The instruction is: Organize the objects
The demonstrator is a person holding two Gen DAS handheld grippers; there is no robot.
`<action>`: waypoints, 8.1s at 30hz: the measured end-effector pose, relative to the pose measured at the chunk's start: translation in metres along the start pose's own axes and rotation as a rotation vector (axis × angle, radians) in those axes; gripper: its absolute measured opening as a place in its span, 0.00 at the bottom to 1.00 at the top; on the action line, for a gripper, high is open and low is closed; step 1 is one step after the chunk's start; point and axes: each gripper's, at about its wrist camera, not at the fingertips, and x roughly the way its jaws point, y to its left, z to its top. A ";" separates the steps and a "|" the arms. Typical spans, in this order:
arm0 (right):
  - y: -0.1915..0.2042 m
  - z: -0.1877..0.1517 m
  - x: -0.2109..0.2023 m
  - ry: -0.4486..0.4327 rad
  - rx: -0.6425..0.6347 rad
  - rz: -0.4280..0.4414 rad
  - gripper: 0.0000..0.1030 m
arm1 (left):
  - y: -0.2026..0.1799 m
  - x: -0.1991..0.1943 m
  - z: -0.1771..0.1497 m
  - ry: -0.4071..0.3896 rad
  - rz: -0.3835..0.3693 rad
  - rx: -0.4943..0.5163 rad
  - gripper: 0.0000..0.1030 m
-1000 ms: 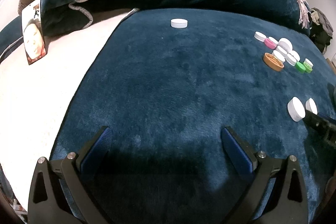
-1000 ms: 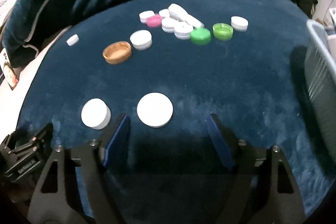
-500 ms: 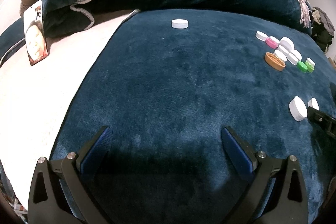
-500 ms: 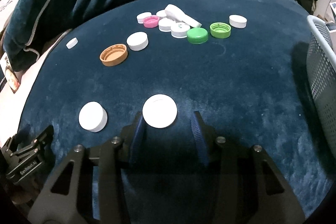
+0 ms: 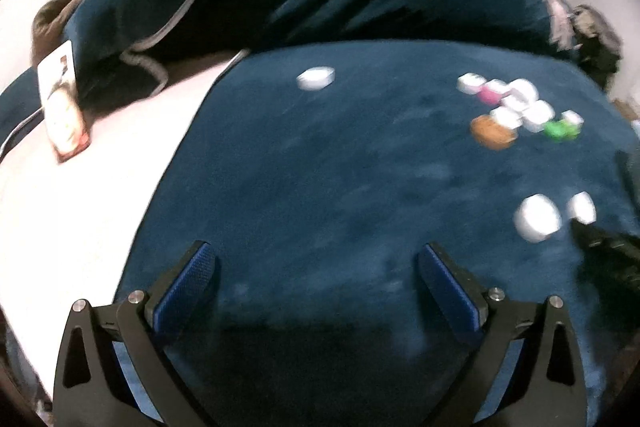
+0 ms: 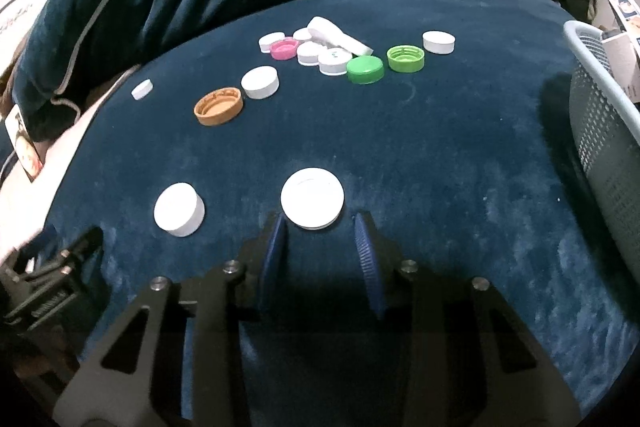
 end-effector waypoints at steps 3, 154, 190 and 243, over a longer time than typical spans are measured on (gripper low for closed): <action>-0.002 0.000 0.001 -0.001 0.001 0.020 0.44 | -0.017 -0.005 0.003 -0.024 -0.082 0.030 0.99; -0.049 0.013 -0.148 -0.123 0.017 -0.007 0.82 | -0.147 0.005 0.032 0.228 -0.320 0.129 0.99; 0.050 0.068 0.042 0.135 -0.081 0.198 0.39 | 0.027 0.055 0.042 0.196 0.025 -0.183 0.99; 0.032 0.014 -0.005 0.067 0.010 0.255 0.39 | 0.003 0.011 0.027 0.145 -0.248 -0.186 0.32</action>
